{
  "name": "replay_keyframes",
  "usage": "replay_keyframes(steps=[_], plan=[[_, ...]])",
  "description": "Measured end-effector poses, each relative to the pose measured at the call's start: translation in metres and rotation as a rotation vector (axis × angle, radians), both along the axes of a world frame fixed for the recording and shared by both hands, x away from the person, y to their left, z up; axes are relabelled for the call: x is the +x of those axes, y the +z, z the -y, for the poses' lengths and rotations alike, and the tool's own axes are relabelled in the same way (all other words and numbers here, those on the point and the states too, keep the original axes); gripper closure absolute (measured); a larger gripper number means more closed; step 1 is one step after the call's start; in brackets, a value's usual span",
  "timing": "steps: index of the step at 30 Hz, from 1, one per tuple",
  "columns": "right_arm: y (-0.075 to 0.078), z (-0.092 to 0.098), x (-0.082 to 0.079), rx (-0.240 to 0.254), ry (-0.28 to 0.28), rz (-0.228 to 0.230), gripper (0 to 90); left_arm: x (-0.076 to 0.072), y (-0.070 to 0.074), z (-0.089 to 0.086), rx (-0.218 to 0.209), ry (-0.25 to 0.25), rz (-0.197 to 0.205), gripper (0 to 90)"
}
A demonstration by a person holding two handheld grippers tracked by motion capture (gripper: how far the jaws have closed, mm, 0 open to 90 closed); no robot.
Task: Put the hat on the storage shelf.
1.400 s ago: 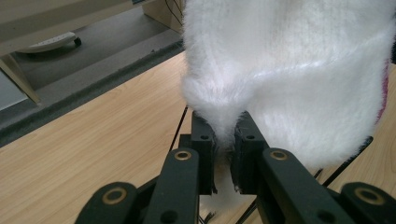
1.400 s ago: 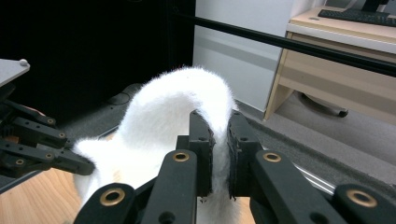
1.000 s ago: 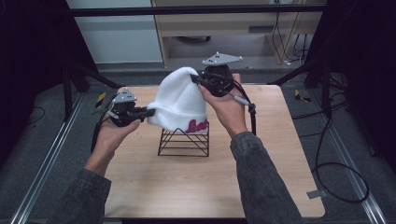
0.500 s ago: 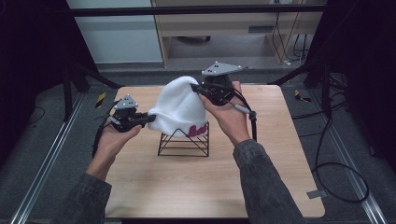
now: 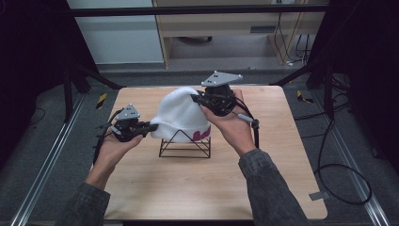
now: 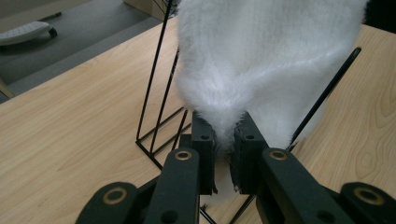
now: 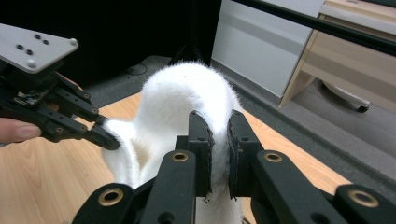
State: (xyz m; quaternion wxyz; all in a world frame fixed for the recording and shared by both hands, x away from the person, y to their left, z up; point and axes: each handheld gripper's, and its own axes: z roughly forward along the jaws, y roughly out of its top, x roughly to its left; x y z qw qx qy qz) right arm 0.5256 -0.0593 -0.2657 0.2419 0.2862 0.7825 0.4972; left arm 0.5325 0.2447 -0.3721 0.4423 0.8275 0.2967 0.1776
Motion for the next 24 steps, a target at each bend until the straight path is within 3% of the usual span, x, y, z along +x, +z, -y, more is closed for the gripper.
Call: replay_keyframes(steps=[24], plan=[[-0.021, 0.001, -0.004, -0.031, 0.028, -0.066, 82.0, -0.002, -0.028, -0.002, 0.005, -0.012, -0.041, 82.0]])
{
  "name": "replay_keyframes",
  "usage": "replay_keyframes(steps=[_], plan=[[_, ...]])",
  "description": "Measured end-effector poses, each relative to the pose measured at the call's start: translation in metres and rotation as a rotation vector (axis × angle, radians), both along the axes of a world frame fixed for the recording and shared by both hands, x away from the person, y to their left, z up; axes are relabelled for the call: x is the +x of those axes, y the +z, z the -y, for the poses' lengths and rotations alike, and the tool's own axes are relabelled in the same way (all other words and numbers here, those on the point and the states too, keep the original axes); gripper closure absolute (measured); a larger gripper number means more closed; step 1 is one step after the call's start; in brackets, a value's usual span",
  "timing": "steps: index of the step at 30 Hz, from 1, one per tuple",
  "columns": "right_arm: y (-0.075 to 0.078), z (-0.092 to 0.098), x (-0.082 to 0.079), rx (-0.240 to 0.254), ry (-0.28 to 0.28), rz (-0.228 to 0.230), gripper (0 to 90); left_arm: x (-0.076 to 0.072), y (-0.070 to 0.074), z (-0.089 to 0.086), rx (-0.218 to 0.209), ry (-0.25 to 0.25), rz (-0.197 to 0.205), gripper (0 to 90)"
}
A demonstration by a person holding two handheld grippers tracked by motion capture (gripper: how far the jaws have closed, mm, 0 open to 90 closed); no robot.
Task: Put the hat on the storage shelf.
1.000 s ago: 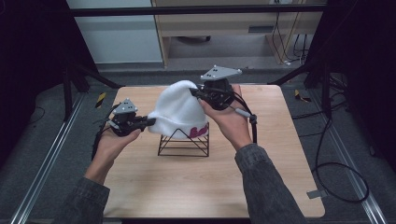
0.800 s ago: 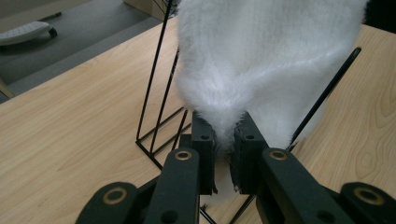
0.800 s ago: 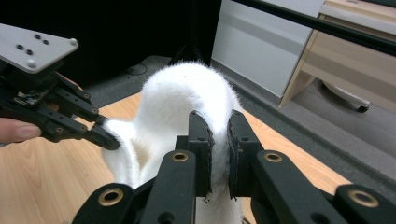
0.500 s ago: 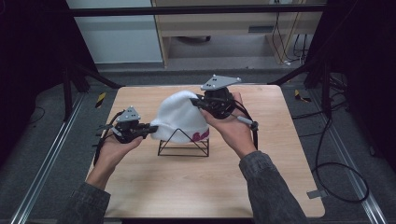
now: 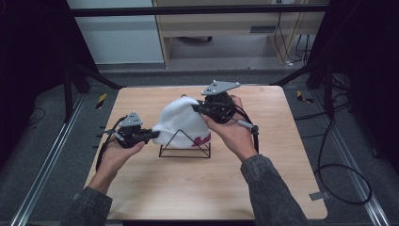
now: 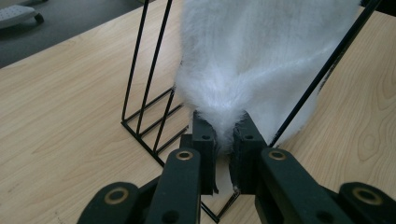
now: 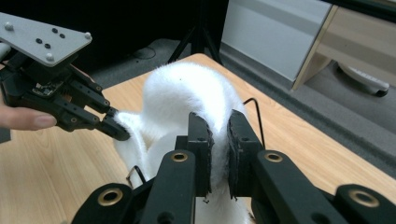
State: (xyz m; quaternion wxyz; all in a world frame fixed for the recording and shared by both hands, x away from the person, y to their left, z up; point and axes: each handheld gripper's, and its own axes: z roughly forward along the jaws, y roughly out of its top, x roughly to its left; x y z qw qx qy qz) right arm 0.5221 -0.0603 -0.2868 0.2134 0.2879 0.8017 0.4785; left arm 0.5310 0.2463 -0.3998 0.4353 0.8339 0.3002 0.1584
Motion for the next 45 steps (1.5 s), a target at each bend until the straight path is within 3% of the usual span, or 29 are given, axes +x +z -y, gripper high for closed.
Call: replay_keyframes(steps=[25, 33, 38, 41, 45], plan=[[-0.035, -0.015, 0.001, -0.048, 0.032, -0.085, 80.3, 0.001, -0.039, -0.007, 0.007, 0.014, -0.068, 82.2], [-0.040, -0.022, 0.001, -0.078, 0.036, -0.107, 72.0, 0.002, -0.046, -0.009, 0.036, 0.023, -0.084, 81.6], [-0.043, -0.020, -0.005, -0.066, 0.031, -0.110, 62.4, 0.000, -0.049, -0.012, 0.033, 0.037, -0.083, 76.9], [-0.045, -0.018, -0.009, -0.061, 0.037, -0.117, 56.1, -0.005, -0.047, -0.014, 0.033, 0.056, -0.061, 71.4], [-0.048, -0.013, -0.018, -0.059, 0.029, -0.113, 48.0, -0.013, -0.042, -0.019, 0.044, 0.095, -0.026, 56.9]])
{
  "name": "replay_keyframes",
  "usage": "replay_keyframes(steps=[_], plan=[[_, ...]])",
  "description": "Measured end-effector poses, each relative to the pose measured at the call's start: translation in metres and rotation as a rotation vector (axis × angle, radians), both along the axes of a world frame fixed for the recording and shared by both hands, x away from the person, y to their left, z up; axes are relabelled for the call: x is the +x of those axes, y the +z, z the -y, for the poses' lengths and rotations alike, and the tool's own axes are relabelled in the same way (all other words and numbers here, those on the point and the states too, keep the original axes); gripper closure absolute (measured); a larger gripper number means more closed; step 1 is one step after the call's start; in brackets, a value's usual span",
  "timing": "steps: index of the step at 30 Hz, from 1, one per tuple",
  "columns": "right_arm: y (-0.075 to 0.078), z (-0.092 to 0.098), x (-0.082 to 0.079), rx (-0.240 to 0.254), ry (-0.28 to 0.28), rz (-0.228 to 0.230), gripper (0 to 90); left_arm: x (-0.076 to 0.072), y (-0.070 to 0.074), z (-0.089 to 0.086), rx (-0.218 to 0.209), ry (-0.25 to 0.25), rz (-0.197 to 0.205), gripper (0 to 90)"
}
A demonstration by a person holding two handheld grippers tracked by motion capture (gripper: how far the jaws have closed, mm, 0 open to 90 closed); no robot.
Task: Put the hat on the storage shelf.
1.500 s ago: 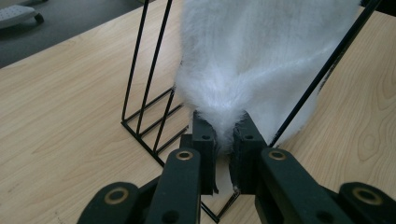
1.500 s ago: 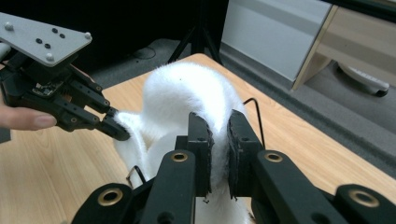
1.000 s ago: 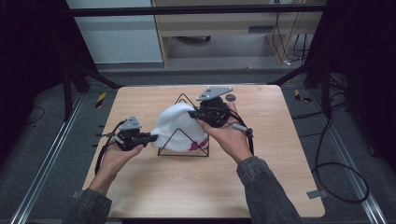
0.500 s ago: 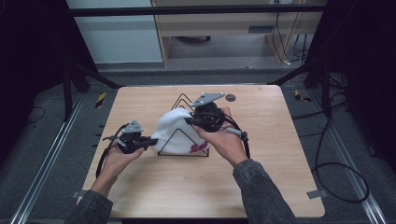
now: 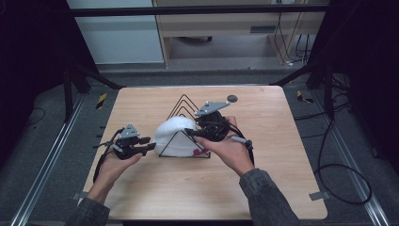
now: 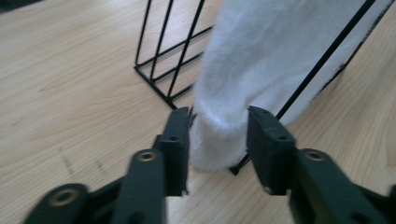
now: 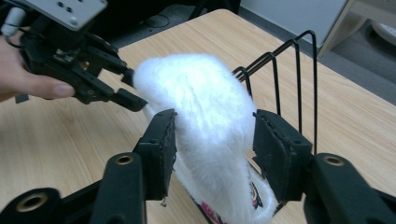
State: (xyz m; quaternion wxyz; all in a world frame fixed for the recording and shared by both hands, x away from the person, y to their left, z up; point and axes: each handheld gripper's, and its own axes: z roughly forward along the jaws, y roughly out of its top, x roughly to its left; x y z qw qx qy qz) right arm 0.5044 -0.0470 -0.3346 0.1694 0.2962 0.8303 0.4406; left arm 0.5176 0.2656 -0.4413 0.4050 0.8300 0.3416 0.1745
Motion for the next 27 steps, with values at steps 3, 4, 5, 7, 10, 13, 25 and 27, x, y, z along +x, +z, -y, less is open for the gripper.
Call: replay_keyframes(steps=[3, 4, 5, 7, 10, 13, 25, 27], plan=[[-0.001, 0.003, -0.004, 0.006, -0.007, 0.009, 41.9, -0.008, 0.001, -0.002, 0.008, 0.033, 0.026, 43.8], [-0.001, 0.004, -0.005, 0.004, -0.011, 0.011, 40.1, -0.011, 0.000, -0.004, 0.010, 0.046, 0.031, 39.3], [-0.001, 0.005, -0.006, 0.005, -0.015, 0.016, 38.1, -0.013, -0.001, -0.005, 0.019, 0.054, 0.034, 35.2], [-0.001, 0.008, -0.009, 0.012, -0.024, 0.024, 34.5, -0.016, -0.004, -0.007, 0.027, 0.064, 0.030, 23.7], [-0.001, 0.012, -0.012, 0.022, -0.042, 0.032, 27.8, -0.022, -0.010, -0.008, 0.061, 0.070, 0.023, 9.1], [-0.003, 0.016, -0.013, 0.028, -0.063, 0.026, 21.7, -0.026, -0.014, -0.011, 0.063, 0.080, 0.022, 6.0], [-0.009, 0.053, -0.028, 0.013, -0.121, 0.054, 8.6, -0.027, -0.045, -0.022, 0.138, 0.164, -0.076, 6.0], [-0.011, 0.062, -0.031, 0.026, -0.134, 0.050, 8.6, -0.026, -0.048, -0.020, 0.159, 0.164, -0.080, 5.5]])
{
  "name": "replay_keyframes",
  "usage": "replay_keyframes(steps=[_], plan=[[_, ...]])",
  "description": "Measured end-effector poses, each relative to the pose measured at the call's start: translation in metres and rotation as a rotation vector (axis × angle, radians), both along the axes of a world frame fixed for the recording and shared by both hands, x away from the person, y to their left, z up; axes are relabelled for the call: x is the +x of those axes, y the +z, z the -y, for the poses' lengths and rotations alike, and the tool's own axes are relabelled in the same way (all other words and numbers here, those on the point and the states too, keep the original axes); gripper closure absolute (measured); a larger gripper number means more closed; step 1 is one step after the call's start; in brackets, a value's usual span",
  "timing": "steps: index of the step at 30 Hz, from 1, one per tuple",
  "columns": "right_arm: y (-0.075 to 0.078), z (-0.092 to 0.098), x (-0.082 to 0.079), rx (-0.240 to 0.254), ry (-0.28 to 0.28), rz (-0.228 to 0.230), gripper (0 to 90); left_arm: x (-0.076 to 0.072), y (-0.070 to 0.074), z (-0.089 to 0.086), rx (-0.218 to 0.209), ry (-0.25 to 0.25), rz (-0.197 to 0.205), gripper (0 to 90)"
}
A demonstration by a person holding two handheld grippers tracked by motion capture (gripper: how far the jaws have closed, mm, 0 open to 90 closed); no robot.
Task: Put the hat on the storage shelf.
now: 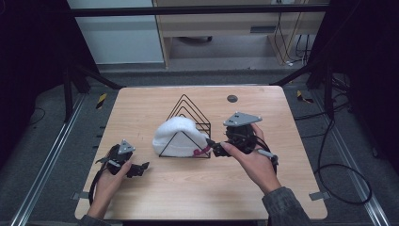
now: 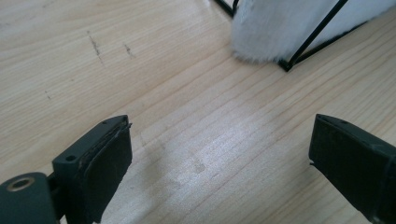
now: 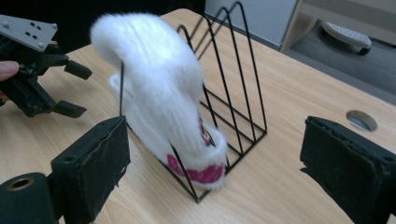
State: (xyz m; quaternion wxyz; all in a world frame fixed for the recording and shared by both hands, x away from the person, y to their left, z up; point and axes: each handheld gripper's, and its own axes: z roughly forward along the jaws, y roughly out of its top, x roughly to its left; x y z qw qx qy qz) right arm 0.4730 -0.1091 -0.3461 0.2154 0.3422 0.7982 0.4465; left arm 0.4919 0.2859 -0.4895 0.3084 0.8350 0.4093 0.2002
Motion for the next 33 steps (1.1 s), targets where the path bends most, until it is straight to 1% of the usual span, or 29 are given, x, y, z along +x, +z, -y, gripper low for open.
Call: replay_keyframes(steps=[3, 5, 6, 8, 9, 10, 13, 14, 15, 17, 19, 23, 26, 29, 31, 33], plan=[[-0.006, 0.012, -0.003, 0.003, -0.023, -0.017, 10.9, 0.000, -0.003, 0.001, 0.002, 0.004, 0.001, 5.4], [-0.010, 0.019, -0.005, -0.010, -0.038, -0.016, 12.1, 0.000, -0.006, 0.000, -0.001, 0.013, -0.001, 5.3], [-0.011, 0.022, -0.007, -0.014, -0.044, -0.014, 12.3, 0.001, -0.008, -0.001, 0.006, 0.010, -0.006, 5.3], [-0.014, 0.029, -0.009, -0.019, -0.058, -0.008, 12.4, 0.001, -0.013, -0.003, -0.028, 0.016, -0.012, 4.1], [-0.015, 0.032, -0.010, -0.018, -0.062, -0.006, 12.3, 0.002, -0.015, -0.004, -0.052, 0.016, -0.018, 3.8], [-0.017, 0.035, -0.010, -0.018, -0.073, -0.009, 12.3, 0.002, -0.016, -0.005, -0.060, 0.015, -0.017, 3.2], [-0.025, 0.043, -0.013, -0.023, -0.094, -0.024, 11.9, 0.002, -0.017, -0.007, -0.065, 0.013, -0.010, 2.0], [-0.027, 0.046, -0.014, -0.028, -0.096, -0.022, 11.9, 0.002, -0.018, -0.007, -0.068, 0.012, -0.005, 1.0], [-0.029, 0.048, -0.015, -0.030, -0.101, -0.023, 11.8, 0.002, -0.019, -0.006, -0.070, 0.004, -0.003, 0.0], [-0.035, 0.054, -0.017, -0.025, -0.113, -0.039, 12.0, 0.003, -0.018, -0.007, -0.069, -0.001, -0.003, 0.0], [-0.042, 0.060, -0.019, -0.028, -0.113, -0.042, 12.0, 0.003, -0.019, -0.007, -0.069, -0.004, -0.003, 0.0], [-0.056, 0.071, -0.024, -0.028, -0.132, -0.067, 12.2, 0.003, -0.019, -0.007, -0.069, -0.004, -0.003, 0.0], [-0.064, 0.077, -0.027, -0.035, -0.142, -0.078, 12.3, 0.003, -0.019, -0.006, -0.075, -0.001, -0.004, 0.0], [-0.071, 0.081, -0.030, -0.036, -0.152, -0.089, 12.5, 0.004, -0.019, -0.007, -0.074, -0.002, -0.005, 0.0], [-0.077, 0.084, -0.030, -0.045, -0.153, -0.089, 12.6, 0.004, -0.019, -0.007, -0.073, -0.003, -0.005, 0.0], [-0.084, 0.087, -0.032, -0.042, -0.161, -0.100, 12.8, 0.004, -0.019, -0.007, -0.072, -0.003, -0.005, 0.0]])
